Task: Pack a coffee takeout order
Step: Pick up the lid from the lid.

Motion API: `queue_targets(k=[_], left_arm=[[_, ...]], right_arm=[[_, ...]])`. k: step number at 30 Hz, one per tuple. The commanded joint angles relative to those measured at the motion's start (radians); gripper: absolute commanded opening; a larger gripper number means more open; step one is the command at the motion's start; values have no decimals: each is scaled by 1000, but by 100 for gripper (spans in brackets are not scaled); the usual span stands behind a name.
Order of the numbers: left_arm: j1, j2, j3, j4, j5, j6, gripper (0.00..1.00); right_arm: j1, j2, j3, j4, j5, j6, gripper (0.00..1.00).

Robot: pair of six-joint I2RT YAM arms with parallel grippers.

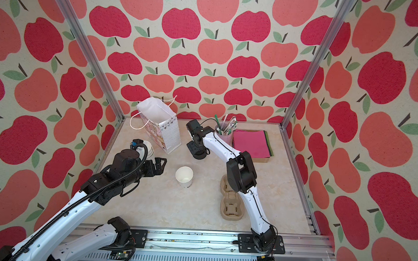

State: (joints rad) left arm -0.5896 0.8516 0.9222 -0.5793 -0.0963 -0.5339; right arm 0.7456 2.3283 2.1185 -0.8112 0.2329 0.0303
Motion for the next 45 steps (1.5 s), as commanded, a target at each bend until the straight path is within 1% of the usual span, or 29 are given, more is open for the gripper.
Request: queue_targets(k=[1, 8, 15, 25, 37, 45], left_arm=[[5, 5, -16, 29, -1, -11, 99], [5, 4, -25, 42, 0, -13, 99], [5, 10, -25, 36, -3, -14, 99], [5, 15, -23, 39, -8, -14, 99], [5, 9, -23, 33, -16, -24, 99], [5, 1, -30, 21, -17, -34, 99]], right_arm=[[0, 42, 55, -56, -30, 15, 85], [-2, 78, 85, -78, -24, 14, 83], [-2, 91, 82, -94, -10, 17, 77], [-1, 52, 80, -102, -3, 21, 69], [-1, -32, 82, -87, 3, 17, 69], [0, -64, 84, -98, -24, 32, 69]])
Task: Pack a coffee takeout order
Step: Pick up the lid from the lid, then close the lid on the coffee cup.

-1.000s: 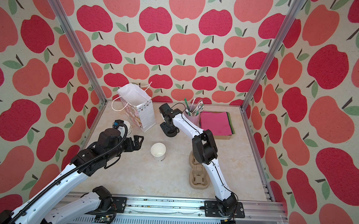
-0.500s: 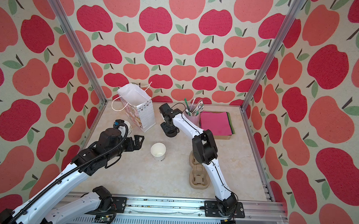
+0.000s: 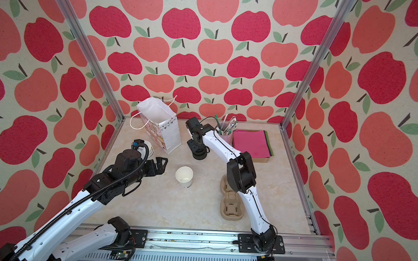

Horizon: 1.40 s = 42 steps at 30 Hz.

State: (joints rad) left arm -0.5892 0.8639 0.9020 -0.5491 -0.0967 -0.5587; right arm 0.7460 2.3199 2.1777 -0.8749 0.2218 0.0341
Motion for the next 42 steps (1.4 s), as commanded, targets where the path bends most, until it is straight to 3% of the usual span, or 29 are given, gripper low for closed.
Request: queue_targets(k=[1, 11, 18, 23, 32, 42], left_arm=[[5, -14, -11, -11, -18, -9, 99], [6, -34, -23, -13, -19, 1, 99], [45, -44, -47, -9, 28, -18, 99], [101, -58, -57, -32, 104, -32, 99], [268, -89, -104, 6, 378, -62, 99], [303, -75, -104, -36, 407, -54, 99]], right_arm=[[0, -68, 25, -35, -18, 30, 69], [29, -226, 14, -85, -72, -4, 69], [101, -375, -88, -99, -115, -33, 70], [159, -499, -232, -60, -179, -9, 69], [250, -618, -487, 17, -194, 44, 69], [265, -600, -610, 102, -216, 89, 69]])
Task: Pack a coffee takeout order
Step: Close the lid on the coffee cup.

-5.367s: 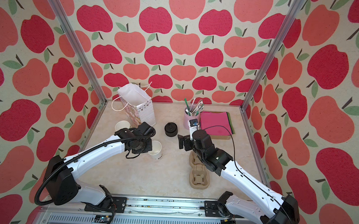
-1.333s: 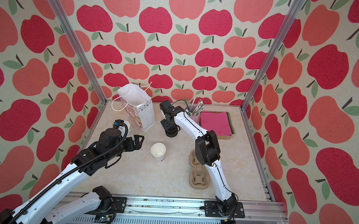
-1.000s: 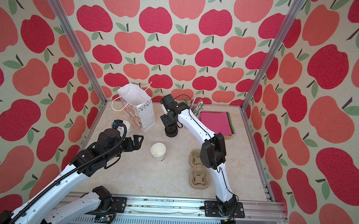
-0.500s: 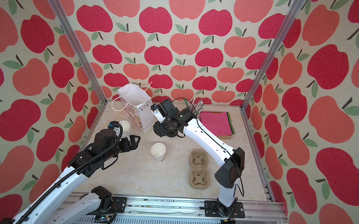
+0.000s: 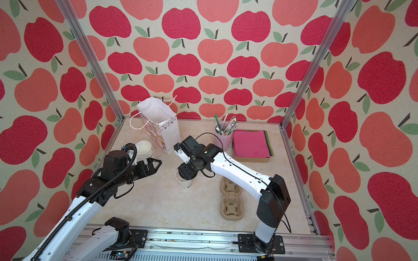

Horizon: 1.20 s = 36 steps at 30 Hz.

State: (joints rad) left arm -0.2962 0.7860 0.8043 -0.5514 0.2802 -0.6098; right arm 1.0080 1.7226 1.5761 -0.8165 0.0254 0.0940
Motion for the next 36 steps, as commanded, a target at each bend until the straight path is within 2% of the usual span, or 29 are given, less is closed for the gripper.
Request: queue_targets(k=[1, 17, 36], left_arm=[[12, 2, -7, -36, 32, -5, 99], [35, -4, -6, -75, 51, 14, 99], [46, 5, -29, -49, 65, 6, 99]], right_arm=[[4, 6, -6, 45, -21, 29, 69], [25, 128, 44, 21, -1, 17, 70], [44, 188, 56, 5, -4, 15, 71]])
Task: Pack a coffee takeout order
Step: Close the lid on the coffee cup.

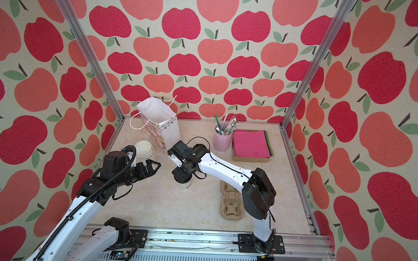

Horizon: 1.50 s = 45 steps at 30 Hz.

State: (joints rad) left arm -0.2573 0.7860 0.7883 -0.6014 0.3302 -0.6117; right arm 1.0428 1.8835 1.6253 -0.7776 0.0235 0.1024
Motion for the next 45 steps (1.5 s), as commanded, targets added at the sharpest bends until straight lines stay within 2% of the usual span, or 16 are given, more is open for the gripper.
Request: queue_targets(k=[1, 13, 31, 38, 45], left_arm=[[7, 5, -15, 2, 15, 6, 99], [10, 29, -20, 22, 31, -1, 99], [12, 51, -36, 41, 24, -15, 100], [11, 64, -58, 59, 37, -31, 96], [12, 89, -103, 130, 102, -66, 88]], right_arm=[[10, 28, 3, -35, -4, 6, 72], [11, 61, -6, -72, 14, 2, 73], [29, 117, -111, -113, -7, 27, 69], [33, 144, -155, -149, -43, 77, 68], [48, 144, -167, -158, -31, 74, 68]])
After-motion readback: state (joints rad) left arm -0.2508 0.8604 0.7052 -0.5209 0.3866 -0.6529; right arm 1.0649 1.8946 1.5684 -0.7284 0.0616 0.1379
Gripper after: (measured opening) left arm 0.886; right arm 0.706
